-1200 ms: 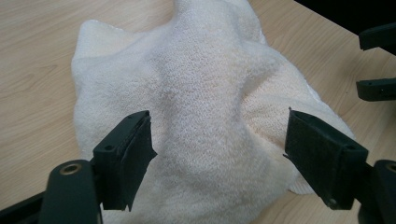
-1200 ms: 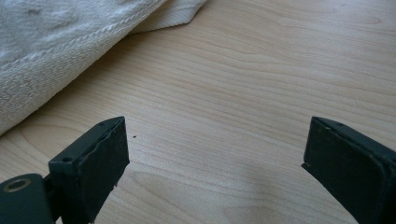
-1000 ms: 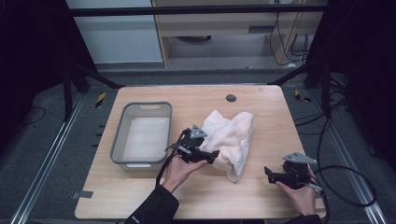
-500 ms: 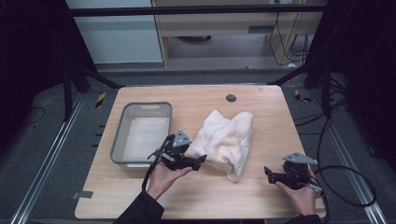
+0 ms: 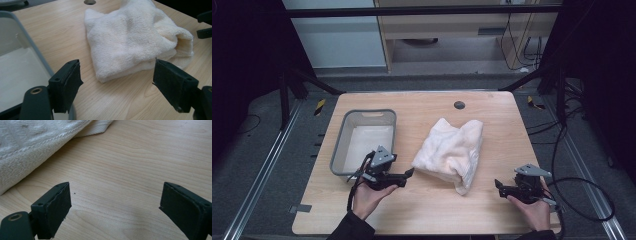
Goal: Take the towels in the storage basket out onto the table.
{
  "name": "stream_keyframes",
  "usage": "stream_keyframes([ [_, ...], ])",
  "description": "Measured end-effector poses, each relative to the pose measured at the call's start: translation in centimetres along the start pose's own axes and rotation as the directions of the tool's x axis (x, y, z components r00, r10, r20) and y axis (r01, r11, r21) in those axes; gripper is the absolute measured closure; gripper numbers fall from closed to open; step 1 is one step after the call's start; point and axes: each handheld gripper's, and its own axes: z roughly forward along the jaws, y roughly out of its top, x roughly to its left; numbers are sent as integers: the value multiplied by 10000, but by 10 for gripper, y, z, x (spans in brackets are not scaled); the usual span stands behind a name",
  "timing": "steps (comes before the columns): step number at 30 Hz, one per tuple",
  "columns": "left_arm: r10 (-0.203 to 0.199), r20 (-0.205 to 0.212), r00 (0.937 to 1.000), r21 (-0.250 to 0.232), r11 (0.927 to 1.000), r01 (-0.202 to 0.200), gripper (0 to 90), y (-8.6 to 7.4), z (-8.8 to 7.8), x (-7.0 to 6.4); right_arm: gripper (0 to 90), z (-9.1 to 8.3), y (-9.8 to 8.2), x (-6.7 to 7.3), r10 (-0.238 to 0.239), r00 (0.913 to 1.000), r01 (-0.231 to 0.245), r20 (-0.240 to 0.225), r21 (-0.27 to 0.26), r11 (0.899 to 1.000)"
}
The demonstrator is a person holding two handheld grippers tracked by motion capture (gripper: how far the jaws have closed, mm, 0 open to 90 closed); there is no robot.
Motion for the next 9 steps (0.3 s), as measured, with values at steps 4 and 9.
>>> stream_keyframes([
  [4,-187,-153,9997,-145,9997,185,226,-6,-11,6,106,-1,0,1,67,10000,-67,-26,-22,10000],
  [9,-429,-404,9983,-270,9988,418,228,-16,-24,15,107,-1,0,1,32,10000,-32,-18,-54,10000],
])
